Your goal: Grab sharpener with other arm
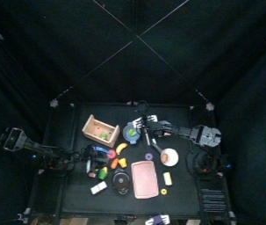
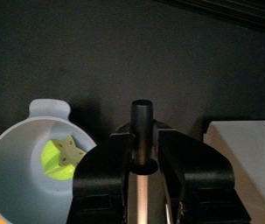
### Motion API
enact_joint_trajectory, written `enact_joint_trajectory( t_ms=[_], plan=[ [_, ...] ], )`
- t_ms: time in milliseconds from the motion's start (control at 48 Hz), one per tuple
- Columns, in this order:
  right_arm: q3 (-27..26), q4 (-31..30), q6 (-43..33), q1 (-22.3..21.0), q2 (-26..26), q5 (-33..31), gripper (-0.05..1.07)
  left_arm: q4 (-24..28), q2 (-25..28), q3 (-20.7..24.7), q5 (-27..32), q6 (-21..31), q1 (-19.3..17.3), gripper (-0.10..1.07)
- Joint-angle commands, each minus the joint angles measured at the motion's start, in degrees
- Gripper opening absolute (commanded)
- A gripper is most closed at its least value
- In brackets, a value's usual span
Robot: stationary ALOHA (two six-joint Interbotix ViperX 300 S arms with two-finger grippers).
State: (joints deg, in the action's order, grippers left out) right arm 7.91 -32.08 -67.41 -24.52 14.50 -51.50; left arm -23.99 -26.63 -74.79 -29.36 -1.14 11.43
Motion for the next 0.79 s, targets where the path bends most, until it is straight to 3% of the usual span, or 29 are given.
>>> enact_joint_trajectory(
  t_ms=[0,333,542,771],
  plan=[
    [-2.0,-0.9,0.1,-0.1,-3.0,0.4,0.55,-0.6,0.1,0.6,-0.4,0.0,0.2,0.86],
    [-1.9,-6.3,0.2,3.7,-10.0,0.7,0.55,-2.2,0.1,4.8,-2.2,-0.1,-1.9,0.86],
    [-0.4,-13.6,-0.4,10.0,-15.0,3.9,0.55,-2.2,1.8,7.8,-4.3,-0.1,-4.5,0.86],
    [3.0,-23.9,-5.4,18.1,-20.5,4.5,0.55,-4.5,8.3,13.7,-10.1,-0.1,-7.9,0.86]
  ],
)
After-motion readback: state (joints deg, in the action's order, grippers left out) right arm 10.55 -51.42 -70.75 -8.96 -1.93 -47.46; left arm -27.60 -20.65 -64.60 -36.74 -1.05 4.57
